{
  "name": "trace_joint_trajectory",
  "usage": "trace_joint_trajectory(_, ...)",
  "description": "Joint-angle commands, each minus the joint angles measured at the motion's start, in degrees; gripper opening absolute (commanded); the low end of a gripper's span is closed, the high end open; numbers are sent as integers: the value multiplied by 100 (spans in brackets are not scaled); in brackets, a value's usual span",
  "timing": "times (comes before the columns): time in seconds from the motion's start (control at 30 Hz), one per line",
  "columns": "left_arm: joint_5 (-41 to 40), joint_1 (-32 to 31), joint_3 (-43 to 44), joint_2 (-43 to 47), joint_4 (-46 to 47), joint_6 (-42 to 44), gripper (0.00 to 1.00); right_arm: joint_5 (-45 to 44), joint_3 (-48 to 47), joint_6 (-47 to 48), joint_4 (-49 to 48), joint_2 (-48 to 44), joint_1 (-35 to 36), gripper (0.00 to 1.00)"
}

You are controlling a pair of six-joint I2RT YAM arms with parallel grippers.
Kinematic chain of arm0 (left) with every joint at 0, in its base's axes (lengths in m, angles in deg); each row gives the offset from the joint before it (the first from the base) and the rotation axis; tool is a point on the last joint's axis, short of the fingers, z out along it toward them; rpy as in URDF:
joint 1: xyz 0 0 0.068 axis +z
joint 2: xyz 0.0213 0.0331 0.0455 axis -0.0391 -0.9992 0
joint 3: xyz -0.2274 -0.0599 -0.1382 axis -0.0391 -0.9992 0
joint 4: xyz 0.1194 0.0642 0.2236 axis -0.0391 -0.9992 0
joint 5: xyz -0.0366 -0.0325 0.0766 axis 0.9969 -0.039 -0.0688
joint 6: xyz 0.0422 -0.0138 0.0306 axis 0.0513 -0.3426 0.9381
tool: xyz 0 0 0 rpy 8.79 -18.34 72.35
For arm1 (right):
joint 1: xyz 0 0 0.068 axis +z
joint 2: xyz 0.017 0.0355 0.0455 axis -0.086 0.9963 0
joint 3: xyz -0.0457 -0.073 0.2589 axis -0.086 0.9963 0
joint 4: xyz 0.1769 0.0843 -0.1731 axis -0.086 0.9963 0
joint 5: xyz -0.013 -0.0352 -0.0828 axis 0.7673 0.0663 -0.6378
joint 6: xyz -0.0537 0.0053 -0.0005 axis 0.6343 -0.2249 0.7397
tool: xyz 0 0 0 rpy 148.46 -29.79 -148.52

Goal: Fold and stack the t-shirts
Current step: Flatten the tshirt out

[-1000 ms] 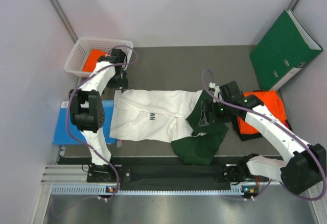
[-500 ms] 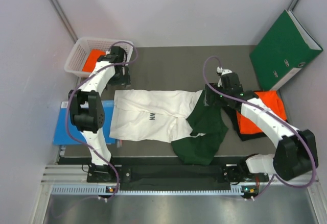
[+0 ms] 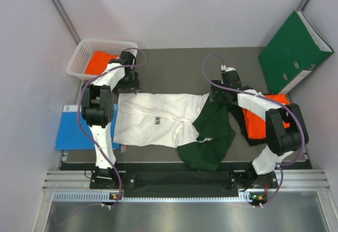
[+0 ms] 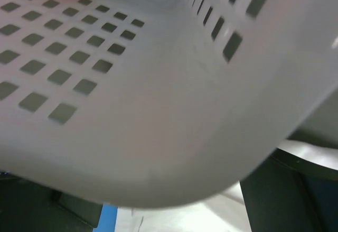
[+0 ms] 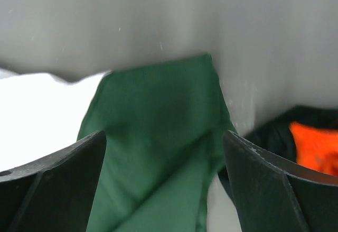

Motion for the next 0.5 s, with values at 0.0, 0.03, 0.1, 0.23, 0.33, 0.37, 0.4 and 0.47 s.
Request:
trace_joint_trajectory(0.0, -24, 37, 475, -310, 41, -29, 91, 117, -466, -114, -383, 384, -60, 89)
trace_joint_trajectory(0.03, -76, 37, 536, -364, 15, -47, 89, 144, -510, -123, -383, 524, -60, 88)
trace_joint_trajectory(0.1, -243, 37, 590, -469, -100, -117, 81, 170, -677, -114, -278, 647, -69, 88)
trace_joint_trajectory(0.23, -498, 37, 555, -514, -161, -170, 52, 109, -906, -106, -84, 938, -77, 83)
trace_joint_trajectory(0.33, -586, 37, 537, -523, -197, -153, 29, 223, -950, -114, -110, 991, -104, 42)
trace_joint_trajectory(0.37, -630, 37, 537, -523, -223, -152, 4, 301, -976, -123, -110, 1000, -104, 34)
trace_joint_trajectory(0.4, -691, 37, 537, -514, -249, -170, 0, 337, -1011, -123, -84, 1017, -130, 28)
trace_joint_trajectory(0.47, -727, 37, 467, -470, -223, -170, 0, 355, -1038, -106, -66, 1017, -157, 11)
